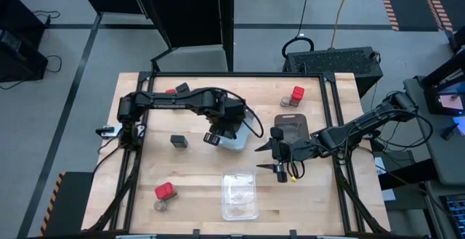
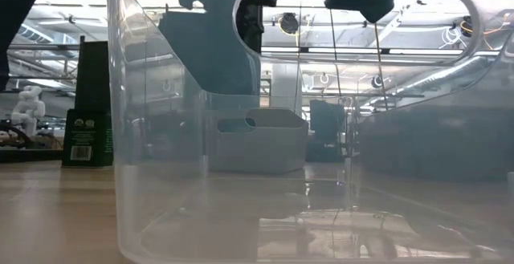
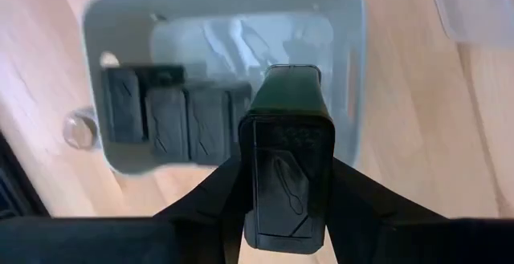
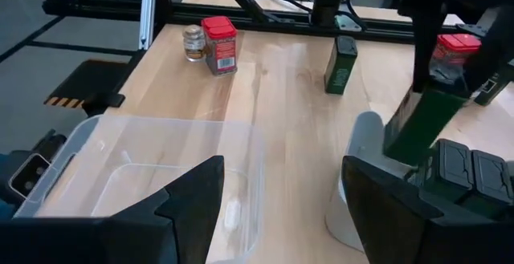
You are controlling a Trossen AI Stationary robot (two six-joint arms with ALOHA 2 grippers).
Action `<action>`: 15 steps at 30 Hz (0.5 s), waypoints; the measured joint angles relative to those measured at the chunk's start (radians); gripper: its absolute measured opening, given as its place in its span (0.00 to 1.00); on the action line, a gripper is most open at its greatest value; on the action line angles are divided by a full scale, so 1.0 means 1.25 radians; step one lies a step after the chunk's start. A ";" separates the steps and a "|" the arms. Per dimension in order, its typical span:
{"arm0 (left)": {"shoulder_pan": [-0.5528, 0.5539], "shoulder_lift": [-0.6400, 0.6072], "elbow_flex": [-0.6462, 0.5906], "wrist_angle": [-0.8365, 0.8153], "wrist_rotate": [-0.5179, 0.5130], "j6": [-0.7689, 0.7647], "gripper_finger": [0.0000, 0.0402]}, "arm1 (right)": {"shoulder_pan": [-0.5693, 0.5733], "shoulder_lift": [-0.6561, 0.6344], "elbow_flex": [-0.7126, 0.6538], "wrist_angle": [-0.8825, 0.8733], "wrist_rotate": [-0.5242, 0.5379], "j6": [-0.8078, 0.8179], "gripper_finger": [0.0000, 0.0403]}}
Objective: Sort spices by type
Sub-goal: Put the black spice can into the gray bin
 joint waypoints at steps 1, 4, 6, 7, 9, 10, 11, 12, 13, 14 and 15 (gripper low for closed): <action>0.000 0.000 -0.008 0.014 0.000 0.000 0.34 | -0.002 0.000 0.000 -0.001 0.000 -0.003 0.59; 0.003 0.001 -0.034 0.011 0.000 0.007 0.34 | -0.010 0.000 0.000 -0.001 0.000 -0.003 0.59; 0.006 0.000 -0.059 0.027 -0.003 0.019 0.34 | -0.013 0.000 0.000 -0.001 0.000 -0.002 0.59; 0.006 0.000 -0.073 0.038 -0.013 0.021 0.34 | -0.014 0.000 0.000 -0.001 0.000 0.000 0.59; 0.006 0.001 -0.090 0.047 -0.044 0.022 0.34 | -0.016 0.000 0.000 -0.001 0.000 0.001 0.59; 0.006 0.001 -0.094 0.052 -0.053 0.024 0.34 | -0.018 0.000 0.000 -0.001 0.000 0.000 0.59; 0.006 0.001 -0.097 0.061 -0.057 0.028 0.34 | -0.019 0.000 0.000 -0.001 0.000 0.000 0.59; 0.006 0.000 -0.104 0.078 -0.057 0.033 0.34 | -0.021 0.000 0.000 0.000 0.000 0.000 0.59; 0.006 -0.001 -0.113 0.094 -0.057 0.040 0.34 | -0.024 0.000 0.000 -0.001 -0.001 0.000 0.59; 0.006 0.000 -0.123 0.103 -0.058 0.045 0.34 | -0.026 0.000 0.000 0.000 0.000 0.000 0.59; 0.006 0.001 -0.132 0.107 -0.058 0.048 0.34 | -0.028 0.000 0.000 -0.001 -0.001 0.000 0.59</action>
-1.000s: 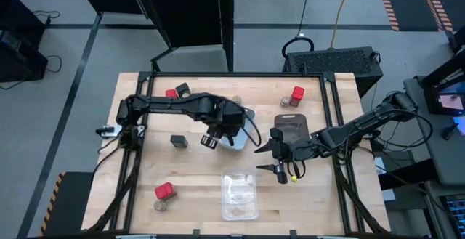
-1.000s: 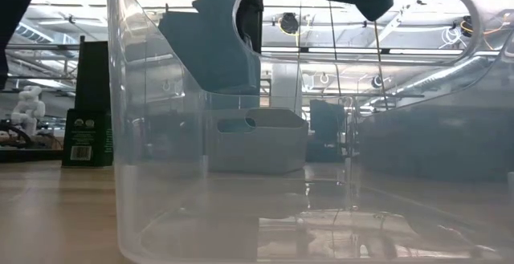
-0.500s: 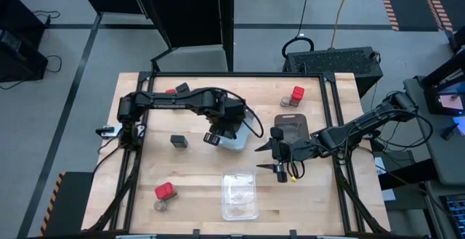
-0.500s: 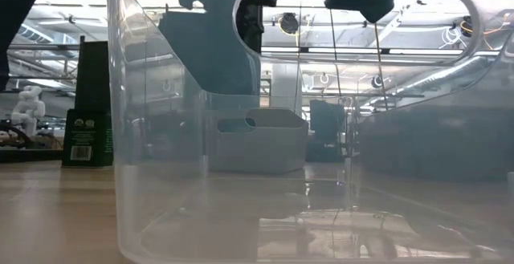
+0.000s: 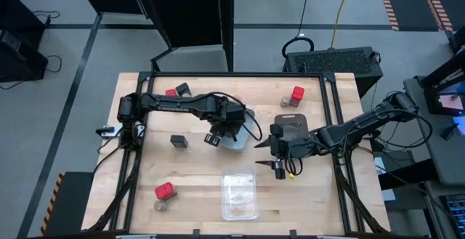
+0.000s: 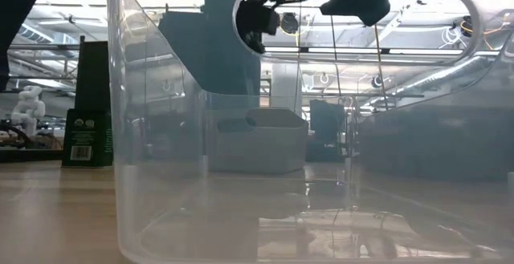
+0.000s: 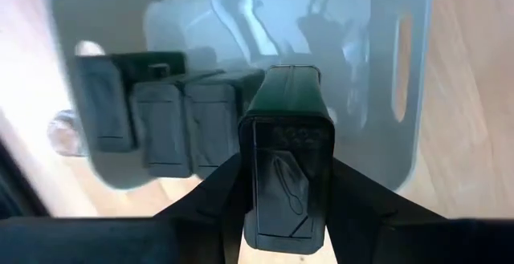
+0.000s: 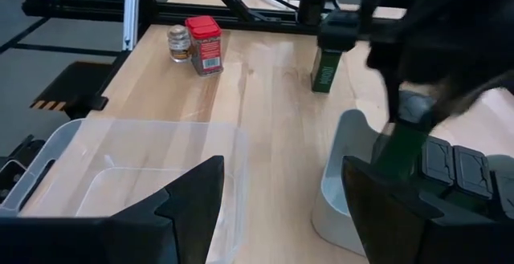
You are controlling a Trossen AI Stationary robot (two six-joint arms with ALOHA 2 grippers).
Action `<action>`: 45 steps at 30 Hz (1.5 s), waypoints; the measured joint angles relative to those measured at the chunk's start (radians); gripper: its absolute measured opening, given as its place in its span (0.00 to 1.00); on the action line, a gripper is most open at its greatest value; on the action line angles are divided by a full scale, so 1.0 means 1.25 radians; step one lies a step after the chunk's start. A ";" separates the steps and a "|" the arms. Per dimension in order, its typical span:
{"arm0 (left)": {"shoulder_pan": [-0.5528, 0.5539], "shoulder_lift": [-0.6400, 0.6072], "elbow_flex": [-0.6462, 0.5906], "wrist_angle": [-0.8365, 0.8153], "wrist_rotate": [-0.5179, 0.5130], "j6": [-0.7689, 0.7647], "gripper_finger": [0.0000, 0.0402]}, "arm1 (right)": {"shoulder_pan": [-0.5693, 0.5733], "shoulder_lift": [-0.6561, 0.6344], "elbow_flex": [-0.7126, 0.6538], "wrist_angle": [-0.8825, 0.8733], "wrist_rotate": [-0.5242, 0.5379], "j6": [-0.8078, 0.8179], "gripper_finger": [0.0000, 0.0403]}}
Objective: Sort spices by type
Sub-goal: Put the black spice can into the gray bin
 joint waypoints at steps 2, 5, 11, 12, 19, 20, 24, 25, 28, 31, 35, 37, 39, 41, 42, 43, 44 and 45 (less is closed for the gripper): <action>0.000 0.000 -0.014 0.010 0.000 0.006 0.34 | -0.002 0.000 0.000 0.000 -0.001 0.004 0.59; 0.001 0.000 -0.030 0.017 -0.014 0.015 0.34 | -0.002 0.000 0.000 0.000 -0.002 0.004 0.59; 0.001 0.000 -0.054 0.061 -0.044 0.028 0.34 | -0.007 0.000 0.000 0.001 -0.003 0.004 0.59; 0.001 0.000 -0.060 0.067 -0.044 0.037 0.34 | -0.009 0.000 0.000 0.001 -0.003 0.004 0.59; 0.001 0.000 -0.073 0.084 -0.046 0.056 0.34 | -0.012 0.000 0.000 0.001 -0.003 0.005 0.59; 0.001 0.000 -0.073 0.092 -0.046 0.056 0.35 | -0.012 0.000 0.000 0.002 -0.003 0.005 0.59; 0.001 0.003 -0.073 0.121 -0.046 0.057 0.38 | -0.012 0.000 0.000 0.005 -0.003 0.006 0.59; 0.001 0.006 -0.073 0.125 -0.046 0.057 0.38 | -0.012 0.000 0.000 0.009 -0.003 0.006 0.59; 0.002 0.022 -0.073 0.124 -0.046 0.057 0.39 | -0.012 0.001 0.000 0.011 -0.004 0.007 0.59; 0.002 0.040 -0.073 0.111 -0.056 0.062 0.39 | -0.012 0.001 0.000 0.010 -0.008 0.019 0.59; 0.002 0.055 -0.073 0.115 -0.109 0.060 0.39 | -0.012 0.001 -0.001 0.009 -0.011 0.019 0.59; 0.002 0.056 -0.073 0.114 -0.124 0.057 0.39 | -0.012 0.001 -0.001 0.009 -0.009 0.019 0.59; 0.002 0.056 -0.073 0.115 -0.125 0.057 0.40 | -0.012 0.001 -0.001 0.009 -0.009 0.019 0.59; 0.002 0.057 -0.073 0.125 -0.125 0.056 0.40 | -0.012 0.001 -0.001 0.008 -0.009 0.019 0.59; 0.002 0.057 -0.073 0.130 -0.125 0.056 0.40 | -0.012 0.001 -0.001 0.008 -0.009 0.019 0.59; 0.002 0.057 -0.073 0.132 -0.125 0.055 0.40 | -0.012 0.001 -0.001 0.008 -0.009 0.019 0.59; 0.002 0.057 -0.073 0.132 -0.125 0.056 0.40 | -0.012 0.001 -0.001 0.008 -0.009 0.019 0.59; 0.002 0.057 -0.073 0.131 -0.125 0.058 0.40 | -0.012 0.001 -0.001 0.008 -0.009 0.018 0.59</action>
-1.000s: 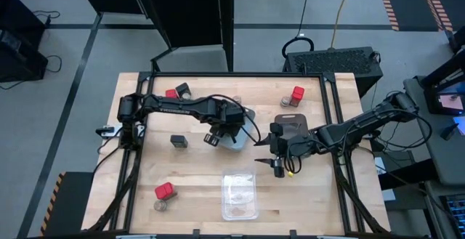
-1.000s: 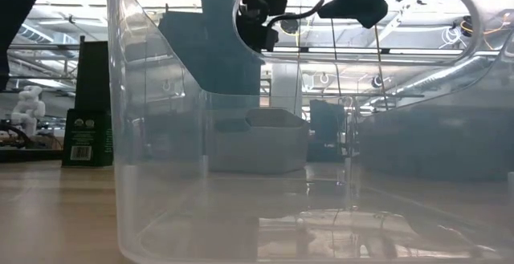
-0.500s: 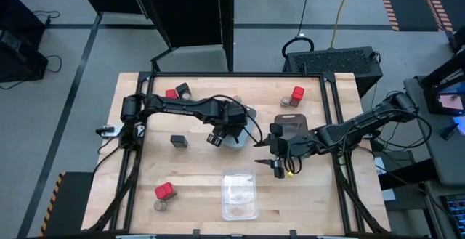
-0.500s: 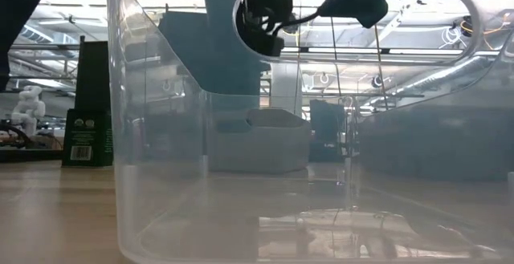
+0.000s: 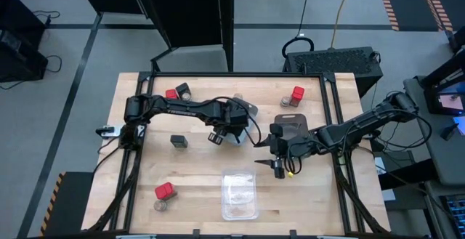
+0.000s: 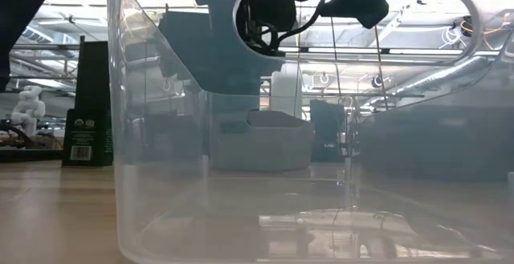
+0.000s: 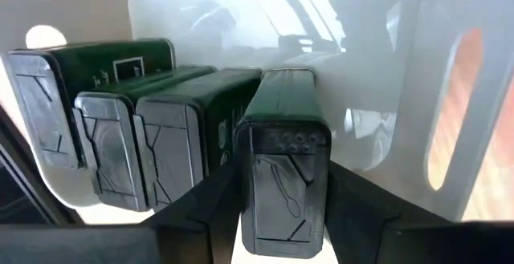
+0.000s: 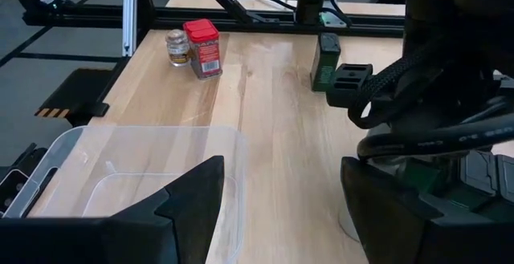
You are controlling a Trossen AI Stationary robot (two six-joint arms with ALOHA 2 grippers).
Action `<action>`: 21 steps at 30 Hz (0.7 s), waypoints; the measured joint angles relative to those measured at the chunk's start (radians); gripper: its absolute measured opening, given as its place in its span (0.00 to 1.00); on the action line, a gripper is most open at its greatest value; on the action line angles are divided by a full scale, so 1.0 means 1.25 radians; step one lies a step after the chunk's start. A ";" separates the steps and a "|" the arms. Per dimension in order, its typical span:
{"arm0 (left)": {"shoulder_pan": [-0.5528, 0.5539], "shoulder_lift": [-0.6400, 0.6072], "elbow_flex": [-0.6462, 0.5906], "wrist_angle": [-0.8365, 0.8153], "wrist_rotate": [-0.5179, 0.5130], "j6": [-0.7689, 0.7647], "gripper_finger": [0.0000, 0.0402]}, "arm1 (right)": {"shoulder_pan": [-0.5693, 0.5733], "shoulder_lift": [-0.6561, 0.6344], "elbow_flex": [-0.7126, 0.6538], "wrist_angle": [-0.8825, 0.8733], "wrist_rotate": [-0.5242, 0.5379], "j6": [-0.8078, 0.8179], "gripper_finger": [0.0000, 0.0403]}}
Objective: Sort spices by type
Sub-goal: Put the black spice can into the gray bin
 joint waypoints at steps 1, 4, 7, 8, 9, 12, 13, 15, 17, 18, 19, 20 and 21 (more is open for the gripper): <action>0.000 0.000 0.000 -0.001 0.000 0.003 0.40 | 0.000 0.000 0.000 0.000 0.000 0.000 0.59; -0.001 0.000 0.000 -0.001 0.000 0.005 0.40 | 0.000 0.000 0.000 0.000 0.000 0.000 0.59; -0.003 0.000 0.000 -0.001 0.000 0.021 0.40 | 0.001 0.000 0.000 -0.001 -0.001 -0.006 0.59; -0.004 0.000 0.000 -0.001 0.000 0.022 0.40 | 0.001 -0.001 0.000 -0.001 -0.001 -0.006 0.59; -0.004 0.000 0.000 -0.001 0.000 0.022 0.40 | 0.001 -0.001 0.000 -0.001 -0.001 -0.006 0.59; -0.004 0.000 0.000 -0.001 0.000 0.024 0.43 | 0.001 -0.001 0.000 -0.002 -0.001 -0.006 0.59; -0.004 0.000 0.000 0.000 0.000 0.025 0.44 | 0.001 -0.001 0.000 -0.002 -0.001 -0.006 0.59; -0.004 0.000 0.000 0.002 0.000 0.023 0.49 | 0.001 -0.001 0.000 -0.002 -0.001 -0.006 0.59; -0.004 0.000 0.000 0.002 0.000 0.020 0.55 | 0.001 -0.001 0.000 -0.002 -0.001 -0.006 0.59; -0.004 0.000 0.000 0.001 0.000 0.020 0.57 | 0.001 -0.001 0.000 -0.002 -0.001 -0.006 0.59; -0.004 0.000 0.000 0.001 -0.001 0.020 0.60 | 0.001 -0.001 0.000 -0.002 -0.001 -0.006 0.59; -0.004 0.000 0.000 0.001 -0.003 0.020 0.62 | 0.001 -0.001 0.000 -0.002 -0.001 -0.006 0.59; -0.006 0.000 0.000 0.001 -0.013 0.019 0.64 | 0.001 -0.001 0.000 -0.003 -0.001 -0.004 0.59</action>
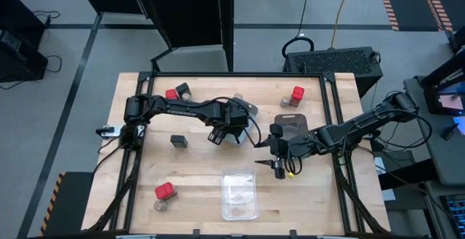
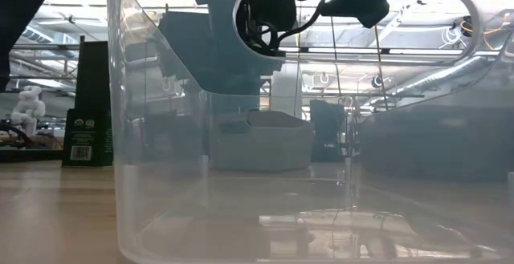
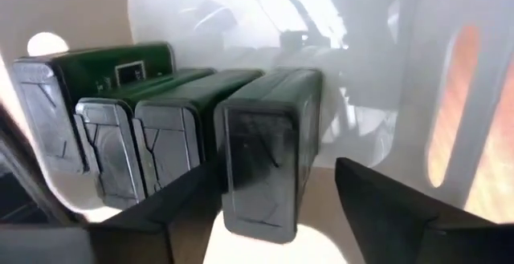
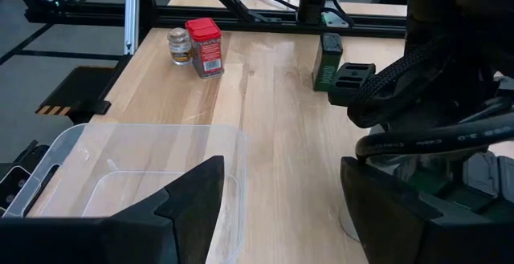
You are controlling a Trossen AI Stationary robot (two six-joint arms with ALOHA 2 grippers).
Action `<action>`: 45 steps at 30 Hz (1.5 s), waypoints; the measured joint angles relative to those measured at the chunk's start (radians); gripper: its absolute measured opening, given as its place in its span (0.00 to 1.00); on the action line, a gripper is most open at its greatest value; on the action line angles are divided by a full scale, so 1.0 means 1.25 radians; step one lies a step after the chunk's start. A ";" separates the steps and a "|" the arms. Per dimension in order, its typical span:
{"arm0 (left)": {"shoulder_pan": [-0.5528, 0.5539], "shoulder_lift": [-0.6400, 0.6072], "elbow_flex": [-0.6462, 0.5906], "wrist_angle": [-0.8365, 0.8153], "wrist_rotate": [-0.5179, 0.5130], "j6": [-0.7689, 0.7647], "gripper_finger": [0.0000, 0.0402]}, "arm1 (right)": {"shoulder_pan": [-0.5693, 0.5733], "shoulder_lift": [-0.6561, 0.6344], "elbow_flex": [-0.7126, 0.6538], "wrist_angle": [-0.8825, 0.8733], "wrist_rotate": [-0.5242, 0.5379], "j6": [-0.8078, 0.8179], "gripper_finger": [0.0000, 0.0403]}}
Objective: Sort spices by type
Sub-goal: Put the black spice can into the gray bin
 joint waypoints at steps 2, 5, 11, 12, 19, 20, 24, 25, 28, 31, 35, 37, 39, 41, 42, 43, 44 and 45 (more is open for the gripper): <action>-0.005 0.000 0.003 -0.006 -0.044 0.001 0.66 | 0.000 0.000 0.000 -0.004 -0.001 0.001 0.59; -0.006 0.000 0.019 -0.015 -0.074 0.003 0.66 | 0.000 0.000 0.000 -0.008 0.001 0.002 0.59; -0.009 0.000 0.080 -0.049 -0.075 0.006 0.67 | -0.001 0.000 0.000 -0.006 0.009 0.003 0.59; -0.009 0.000 0.094 -0.066 -0.073 0.006 0.67 | -0.001 -0.001 0.000 -0.006 0.009 0.004 0.59; -0.020 -0.037 0.164 -0.137 -0.069 -0.037 0.67 | -0.002 0.000 0.000 -0.007 0.007 0.003 0.59; -0.019 -0.055 0.164 -0.146 -0.062 -0.049 0.67 | -0.004 0.000 0.000 -0.007 0.006 0.003 0.59; 0.005 -0.133 0.164 -0.196 -0.050 -0.129 0.67 | -0.020 -0.001 0.001 -0.008 0.008 -0.005 0.59; 0.013 -0.158 0.164 -0.209 -0.050 -0.152 0.67 | -0.027 0.000 0.001 -0.007 0.008 -0.010 0.59; 0.036 -0.237 0.164 -0.240 -0.044 -0.225 0.67 | -0.055 0.000 0.001 -0.005 0.008 -0.026 0.59; 0.056 -0.320 0.149 -0.244 -0.007 -0.303 0.67 | -0.086 0.000 0.001 -0.004 0.006 -0.030 0.59; 0.068 -0.445 0.068 -0.243 0.021 -0.406 0.67 | -0.128 0.000 0.005 -0.013 -0.002 -0.041 0.59; 0.066 -0.504 0.010 -0.246 0.024 -0.460 0.67 | -0.152 0.000 0.032 -0.058 -0.031 -0.054 0.59; 0.056 -0.562 -0.059 -0.245 0.025 -0.517 0.67 | -0.177 0.000 0.083 -0.138 -0.074 -0.067 0.59; 0.044 -0.615 -0.127 -0.246 0.030 -0.554 0.67 | -0.198 0.001 0.135 -0.213 -0.096 -0.075 0.59; 0.037 -0.638 -0.159 -0.244 0.032 -0.569 0.67 | -0.205 0.003 0.157 -0.246 -0.101 -0.079 0.59; 0.031 -0.660 -0.194 -0.239 0.035 -0.584 0.67 | -0.210 0.004 0.176 -0.275 -0.101 -0.080 0.59; 0.025 -0.678 -0.228 -0.233 0.035 -0.594 0.67 | -0.213 0.004 0.192 -0.299 -0.102 -0.078 0.59; 0.018 -0.694 -0.262 -0.218 0.035 -0.606 0.67 | -0.216 0.004 0.203 -0.319 -0.103 -0.069 0.59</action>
